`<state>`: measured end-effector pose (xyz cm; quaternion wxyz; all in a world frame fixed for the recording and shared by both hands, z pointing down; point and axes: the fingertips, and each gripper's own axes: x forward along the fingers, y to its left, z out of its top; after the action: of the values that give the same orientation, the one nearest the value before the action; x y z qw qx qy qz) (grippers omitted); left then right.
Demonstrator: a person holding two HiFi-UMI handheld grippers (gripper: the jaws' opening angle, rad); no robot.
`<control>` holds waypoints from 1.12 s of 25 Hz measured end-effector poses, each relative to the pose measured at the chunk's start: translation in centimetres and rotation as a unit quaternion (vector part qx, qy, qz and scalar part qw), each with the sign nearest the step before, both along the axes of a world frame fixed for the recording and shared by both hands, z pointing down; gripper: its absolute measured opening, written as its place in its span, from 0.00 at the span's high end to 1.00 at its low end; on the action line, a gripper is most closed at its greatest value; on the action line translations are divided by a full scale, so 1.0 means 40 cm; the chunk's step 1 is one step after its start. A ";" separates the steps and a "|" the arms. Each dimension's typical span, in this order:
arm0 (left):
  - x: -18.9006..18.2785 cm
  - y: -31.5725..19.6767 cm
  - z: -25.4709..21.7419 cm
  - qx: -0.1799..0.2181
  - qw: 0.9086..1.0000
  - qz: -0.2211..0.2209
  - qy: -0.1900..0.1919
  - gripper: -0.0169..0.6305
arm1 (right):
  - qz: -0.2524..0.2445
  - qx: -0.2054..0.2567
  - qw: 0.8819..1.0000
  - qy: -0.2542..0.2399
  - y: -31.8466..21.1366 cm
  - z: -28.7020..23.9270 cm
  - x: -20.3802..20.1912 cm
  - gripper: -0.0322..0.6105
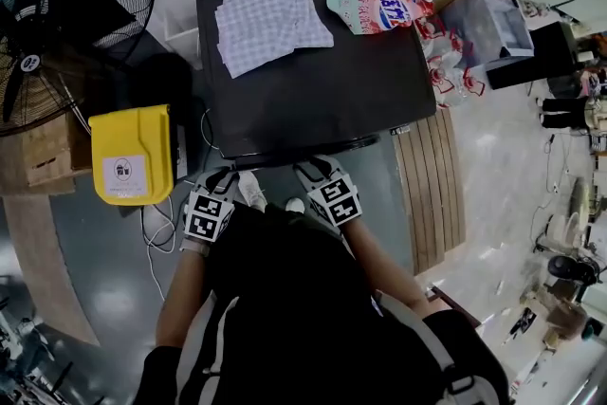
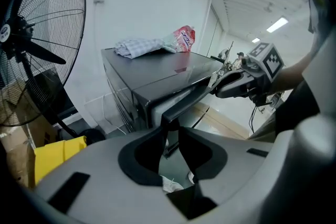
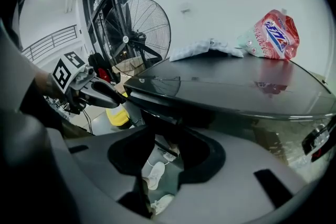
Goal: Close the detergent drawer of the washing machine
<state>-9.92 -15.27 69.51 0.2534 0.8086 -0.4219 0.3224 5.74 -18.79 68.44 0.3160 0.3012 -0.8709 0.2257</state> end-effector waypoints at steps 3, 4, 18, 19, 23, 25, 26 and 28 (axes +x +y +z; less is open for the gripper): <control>0.000 -0.008 -0.002 0.001 1.000 -0.006 0.002 0.83 | 0.009 -0.002 1.000 0.002 -0.005 -0.003 0.000 0.72; 0.001 -0.011 -0.005 0.002 1.000 -0.009 0.002 0.83 | 0.012 -0.002 1.000 0.002 -0.007 -0.004 0.000 0.71; -0.011 0.005 -0.011 0.017 0.997 -0.080 -0.012 0.82 | 0.086 -0.025 0.996 -0.010 0.006 -0.012 0.011 0.70; -0.009 0.011 -0.006 0.013 0.996 -0.084 -0.010 0.82 | 0.090 -0.028 0.996 -0.010 0.012 -0.009 0.014 0.70; 0.019 0.035 0.012 -0.004 0.996 -0.085 0.004 0.83 | 0.079 -0.049 0.996 -0.005 0.057 0.011 0.016 0.70; 0.042 0.042 0.017 -0.008 0.997 -0.076 0.010 0.84 | 0.065 -0.060 0.996 -0.007 0.083 0.022 0.008 0.75; 0.053 0.042 0.019 -0.008 0.997 -0.070 0.012 0.86 | 0.058 -0.061 0.996 -0.009 0.090 0.025 0.003 0.77; 0.073 0.036 0.022 -0.005 0.998 -0.056 0.017 0.89 | 0.048 -0.059 0.997 -0.009 0.092 0.024 -0.006 0.82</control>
<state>-7.00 -13.83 70.38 0.2818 0.7879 -0.4604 0.2964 5.52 -15.10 69.39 0.3139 0.3218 -0.8435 0.2941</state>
